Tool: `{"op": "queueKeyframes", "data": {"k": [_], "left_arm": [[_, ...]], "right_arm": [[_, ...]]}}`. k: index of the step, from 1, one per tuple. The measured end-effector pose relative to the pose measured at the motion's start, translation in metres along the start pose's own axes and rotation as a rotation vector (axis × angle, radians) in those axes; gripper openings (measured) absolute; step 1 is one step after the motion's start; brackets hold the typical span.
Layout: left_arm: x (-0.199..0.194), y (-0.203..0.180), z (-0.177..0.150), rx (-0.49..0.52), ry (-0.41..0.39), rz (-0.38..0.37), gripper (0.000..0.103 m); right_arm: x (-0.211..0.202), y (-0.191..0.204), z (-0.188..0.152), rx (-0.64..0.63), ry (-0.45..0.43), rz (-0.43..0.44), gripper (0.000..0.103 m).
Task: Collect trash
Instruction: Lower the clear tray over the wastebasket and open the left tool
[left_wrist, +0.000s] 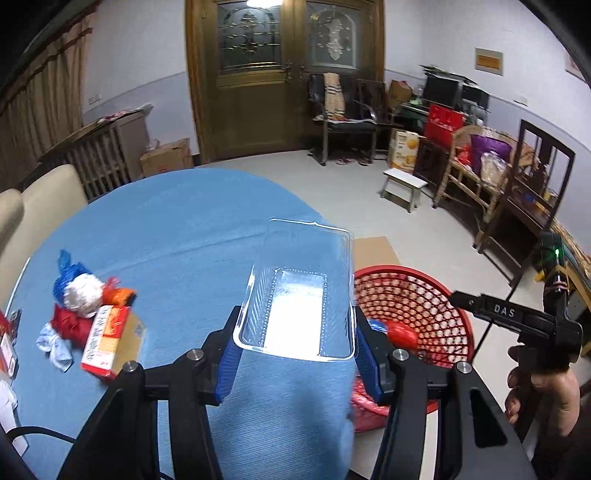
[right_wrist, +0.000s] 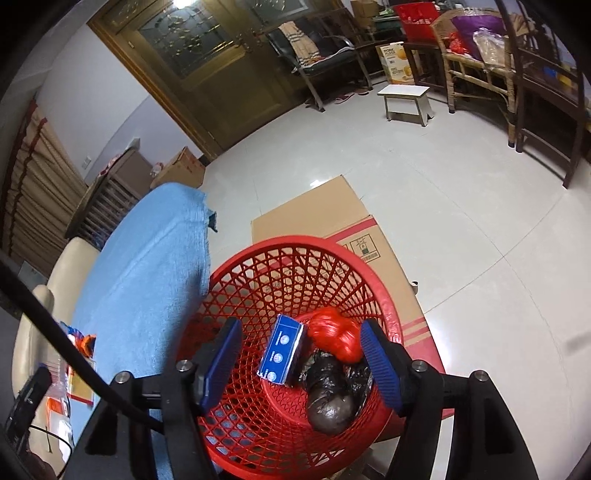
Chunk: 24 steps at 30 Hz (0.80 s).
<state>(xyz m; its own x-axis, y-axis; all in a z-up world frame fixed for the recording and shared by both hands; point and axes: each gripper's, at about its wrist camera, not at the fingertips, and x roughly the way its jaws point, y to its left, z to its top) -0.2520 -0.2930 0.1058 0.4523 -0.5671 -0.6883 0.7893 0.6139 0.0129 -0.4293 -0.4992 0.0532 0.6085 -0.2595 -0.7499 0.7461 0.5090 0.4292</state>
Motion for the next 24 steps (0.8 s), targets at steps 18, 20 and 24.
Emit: {"op": "queueKeyframes", "data": {"k": [18,20,24], "left_arm": [[0.044,-0.062,0.011,0.091,0.105,-0.151,0.078],[0.047,-0.060,0.011,0.076,0.120,-0.153,0.078],[0.038,-0.045,0.012,0.047,0.099,-0.139,0.078]], "right_arm": [[-0.036,-0.023,0.015,0.069,-0.104,0.014,0.070],[-0.036,-0.025,0.014,0.076,-0.099,0.014,0.070],[-0.038,-0.022,0.013,0.063,-0.095,0.016,0.070]]}}
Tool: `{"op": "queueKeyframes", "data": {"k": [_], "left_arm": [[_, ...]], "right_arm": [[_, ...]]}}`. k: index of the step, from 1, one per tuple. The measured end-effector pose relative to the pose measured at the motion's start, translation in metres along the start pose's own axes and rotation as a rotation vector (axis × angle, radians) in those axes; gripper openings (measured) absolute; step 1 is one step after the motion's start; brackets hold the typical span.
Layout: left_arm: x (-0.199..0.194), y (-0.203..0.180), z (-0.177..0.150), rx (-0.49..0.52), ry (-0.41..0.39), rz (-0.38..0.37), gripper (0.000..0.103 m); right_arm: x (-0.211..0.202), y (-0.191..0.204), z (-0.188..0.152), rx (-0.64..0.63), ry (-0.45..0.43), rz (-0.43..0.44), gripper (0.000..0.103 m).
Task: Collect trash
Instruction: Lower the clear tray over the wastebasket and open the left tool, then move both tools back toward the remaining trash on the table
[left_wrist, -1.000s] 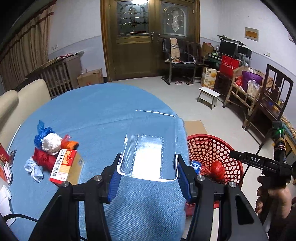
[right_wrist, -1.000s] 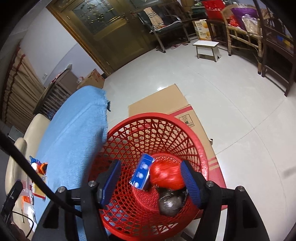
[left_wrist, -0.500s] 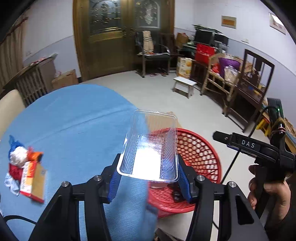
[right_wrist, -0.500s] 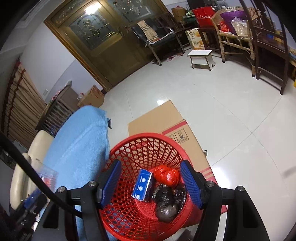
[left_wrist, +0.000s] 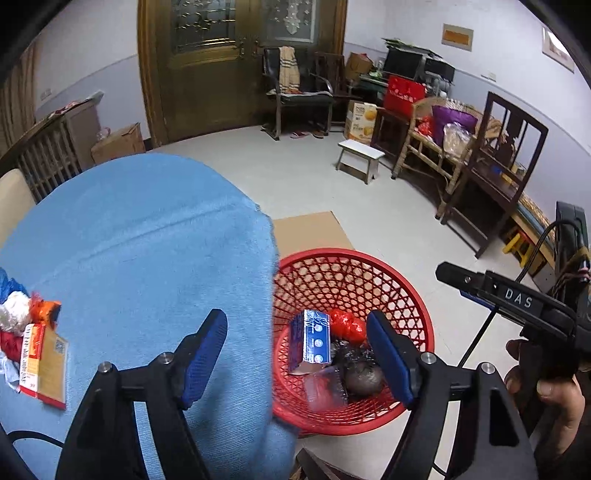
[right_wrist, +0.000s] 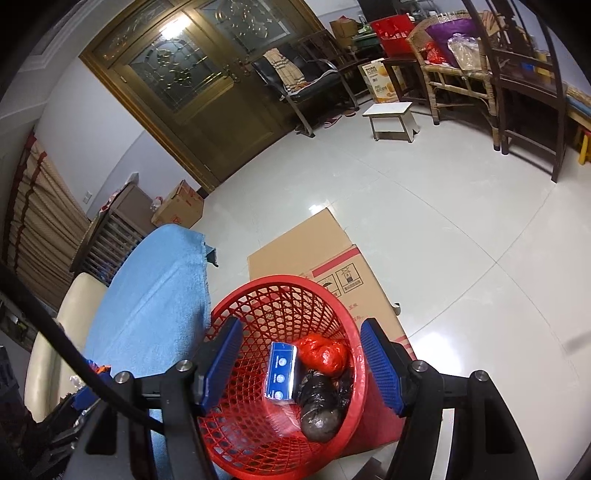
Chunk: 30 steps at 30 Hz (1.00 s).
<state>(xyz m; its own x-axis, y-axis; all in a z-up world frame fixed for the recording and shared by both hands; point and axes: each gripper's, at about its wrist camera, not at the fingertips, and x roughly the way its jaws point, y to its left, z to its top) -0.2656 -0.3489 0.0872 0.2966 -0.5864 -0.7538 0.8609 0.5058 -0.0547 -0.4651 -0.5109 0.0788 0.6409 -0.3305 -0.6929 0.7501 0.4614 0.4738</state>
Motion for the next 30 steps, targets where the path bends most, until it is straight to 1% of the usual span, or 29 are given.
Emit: {"op": "queueKeyframes", "data": {"k": [4,11,19,26,30], "left_arm": [[-0.012,0.019,0.000,-0.049,-0.025,0.033,0.078],[-0.038,0.066,-0.015,-0.164,-0.057,0.089,0.078],[-0.056,0.116,-0.047,-0.285,-0.065,0.174,0.078],[-0.071,0.168,-0.079,-0.382,-0.071,0.272,0.078],[-0.075,0.197,-0.089,-0.430,-0.070,0.298,0.078]], "right_arm": [[0.004,0.008,-0.002,-0.015,0.010,0.008,0.070],[0.012,0.037,-0.011,-0.072,0.042,0.035,0.070],[0.027,0.076,-0.034,-0.152,0.108,0.074,0.070],[0.036,0.114,-0.061,-0.241,0.167,0.113,0.070],[0.041,0.135,-0.076,-0.299,0.200,0.138,0.070]]}}
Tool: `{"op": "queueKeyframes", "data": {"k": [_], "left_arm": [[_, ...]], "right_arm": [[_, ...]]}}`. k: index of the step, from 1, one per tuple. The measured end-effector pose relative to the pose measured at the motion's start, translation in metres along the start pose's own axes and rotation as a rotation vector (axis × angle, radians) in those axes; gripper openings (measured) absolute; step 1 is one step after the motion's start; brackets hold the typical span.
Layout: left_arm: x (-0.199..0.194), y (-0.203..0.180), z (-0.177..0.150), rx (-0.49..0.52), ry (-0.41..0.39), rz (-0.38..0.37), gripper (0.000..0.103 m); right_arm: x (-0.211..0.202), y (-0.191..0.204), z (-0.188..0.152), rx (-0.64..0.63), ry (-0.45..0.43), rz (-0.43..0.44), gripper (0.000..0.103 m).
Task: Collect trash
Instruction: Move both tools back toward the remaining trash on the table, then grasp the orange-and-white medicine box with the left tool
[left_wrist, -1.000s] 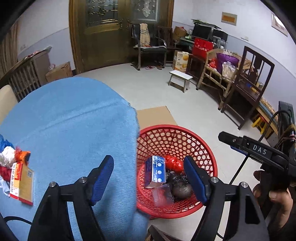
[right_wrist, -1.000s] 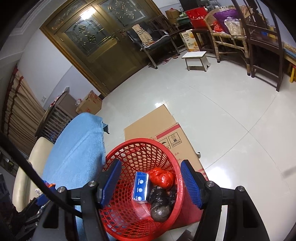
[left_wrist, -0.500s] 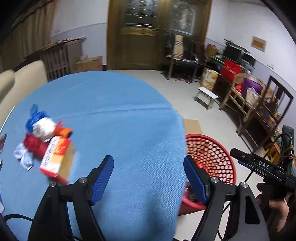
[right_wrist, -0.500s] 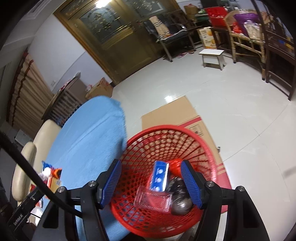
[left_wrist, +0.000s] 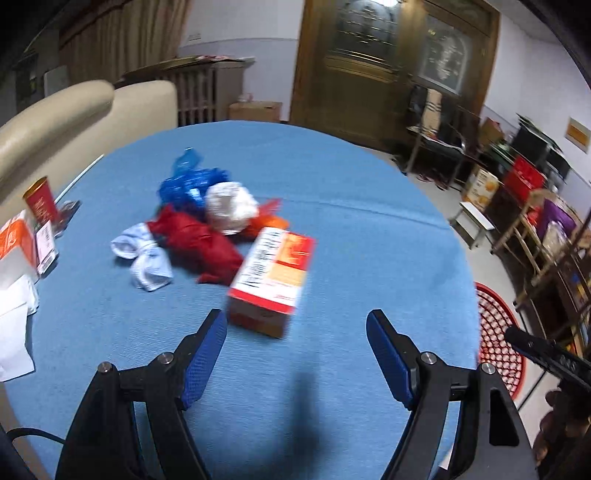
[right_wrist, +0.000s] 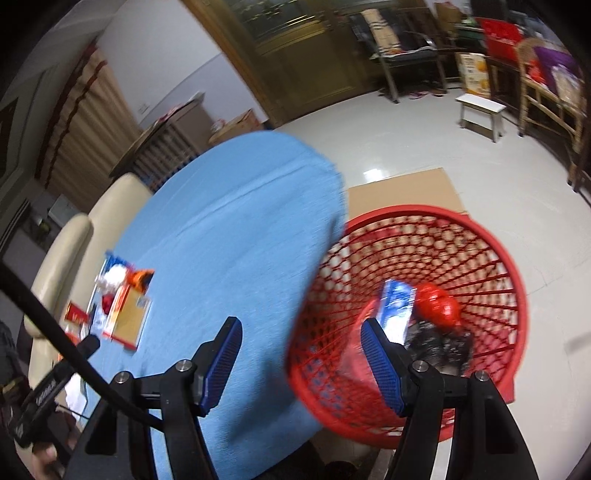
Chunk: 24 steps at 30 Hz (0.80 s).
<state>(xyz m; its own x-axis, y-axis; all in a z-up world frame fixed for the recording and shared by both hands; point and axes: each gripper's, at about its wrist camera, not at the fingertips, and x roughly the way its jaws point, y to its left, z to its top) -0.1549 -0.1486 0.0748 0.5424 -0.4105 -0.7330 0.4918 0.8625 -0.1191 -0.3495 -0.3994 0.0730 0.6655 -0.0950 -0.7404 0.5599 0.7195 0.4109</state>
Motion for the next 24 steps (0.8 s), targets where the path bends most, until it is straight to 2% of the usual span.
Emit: {"op": "queueKeyframes", "data": {"k": [3,9,14,19,20,21,24], "left_arm": [[0.007,0.017,0.009,-0.010,0.002,0.003,0.079],[0.032,0.016,0.021,0.019,0.017,-0.010,0.079],[0.053,0.013,0.025,0.031,0.057,0.005,0.079],[0.064,0.015,0.023,0.006,0.084,-0.016,0.079],[0.064,0.014,0.022,0.011,0.083,-0.009,0.073],[0.064,0.013,0.021,0.022,0.080,0.001,0.053],[0.062,0.014,0.016,0.017,0.091,0.001,0.052]], "right_arm": [[0.007,0.017,-0.006,-0.036,0.023,0.020,0.070],[0.010,0.040,-0.014,-0.091,0.046,0.036,0.070],[0.010,0.041,-0.018,-0.091,0.057,0.029,0.070],[0.011,0.041,-0.018,-0.093,0.063,0.024,0.070],[0.011,0.041,-0.018,-0.096,0.065,0.024,0.070],[0.011,0.042,-0.018,-0.097,0.067,0.024,0.070],[0.013,0.044,-0.019,-0.104,0.072,0.024,0.070]]}}
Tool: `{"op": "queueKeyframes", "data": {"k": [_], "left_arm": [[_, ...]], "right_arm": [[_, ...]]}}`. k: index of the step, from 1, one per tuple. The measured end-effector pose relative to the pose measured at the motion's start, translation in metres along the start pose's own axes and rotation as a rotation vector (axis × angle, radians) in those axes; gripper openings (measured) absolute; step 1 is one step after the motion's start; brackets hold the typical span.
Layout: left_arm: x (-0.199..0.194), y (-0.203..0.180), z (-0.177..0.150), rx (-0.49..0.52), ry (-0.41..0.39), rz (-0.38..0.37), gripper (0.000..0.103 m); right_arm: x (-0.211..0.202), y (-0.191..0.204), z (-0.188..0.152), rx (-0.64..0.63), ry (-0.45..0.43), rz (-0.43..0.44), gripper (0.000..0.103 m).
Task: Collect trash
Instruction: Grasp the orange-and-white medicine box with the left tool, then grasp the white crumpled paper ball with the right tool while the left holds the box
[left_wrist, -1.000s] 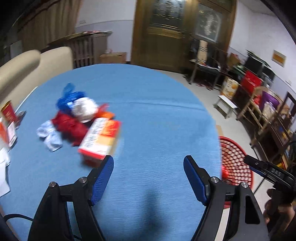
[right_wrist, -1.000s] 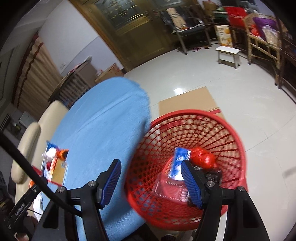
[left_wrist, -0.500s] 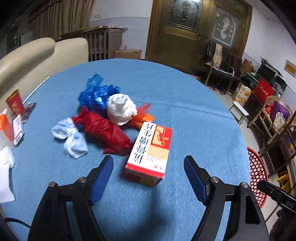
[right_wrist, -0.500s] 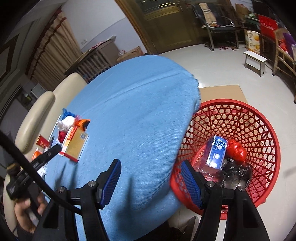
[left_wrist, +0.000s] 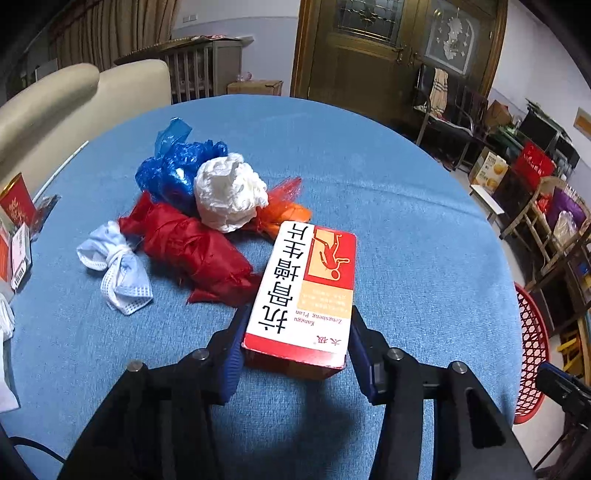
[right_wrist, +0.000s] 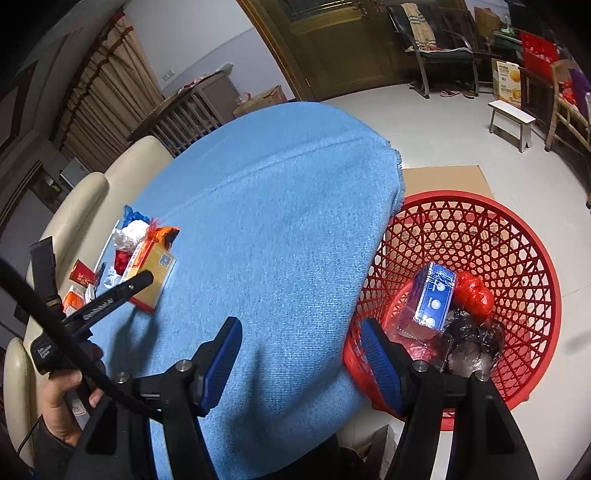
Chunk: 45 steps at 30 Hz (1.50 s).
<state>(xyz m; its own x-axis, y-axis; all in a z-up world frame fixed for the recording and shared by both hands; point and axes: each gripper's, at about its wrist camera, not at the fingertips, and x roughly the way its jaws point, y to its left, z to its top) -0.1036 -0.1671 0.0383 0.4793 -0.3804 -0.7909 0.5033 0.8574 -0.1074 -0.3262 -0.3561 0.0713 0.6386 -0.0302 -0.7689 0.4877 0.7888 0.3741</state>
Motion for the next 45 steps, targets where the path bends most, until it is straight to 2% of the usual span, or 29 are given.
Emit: {"op": "queueKeyframes", "data": {"k": [13,19,26,35,45], "left_arm": [[-0.054,0.027,-0.028,-0.066,-0.080,-0.003,0.051],[-0.079,0.044,-0.037,-0.114,-0.124,0.066,0.051],[-0.087,0.078,-0.044,-0.192,-0.138,0.158,0.051],[-0.085,0.102,-0.051,-0.256,-0.134,0.229,0.051],[-0.086,0.114,-0.057,-0.289,-0.131,0.248,0.051]], "right_arm": [[0.004,0.013,-0.005,-0.035,0.018,0.012,0.070],[0.007,0.019,-0.008,-0.049,0.033,0.018,0.070],[0.011,0.027,-0.010,-0.070,0.043,0.026,0.070],[0.018,0.044,-0.004,-0.112,0.055,0.041,0.070],[0.034,0.107,0.020,-0.227,0.047,0.121,0.070]]}}
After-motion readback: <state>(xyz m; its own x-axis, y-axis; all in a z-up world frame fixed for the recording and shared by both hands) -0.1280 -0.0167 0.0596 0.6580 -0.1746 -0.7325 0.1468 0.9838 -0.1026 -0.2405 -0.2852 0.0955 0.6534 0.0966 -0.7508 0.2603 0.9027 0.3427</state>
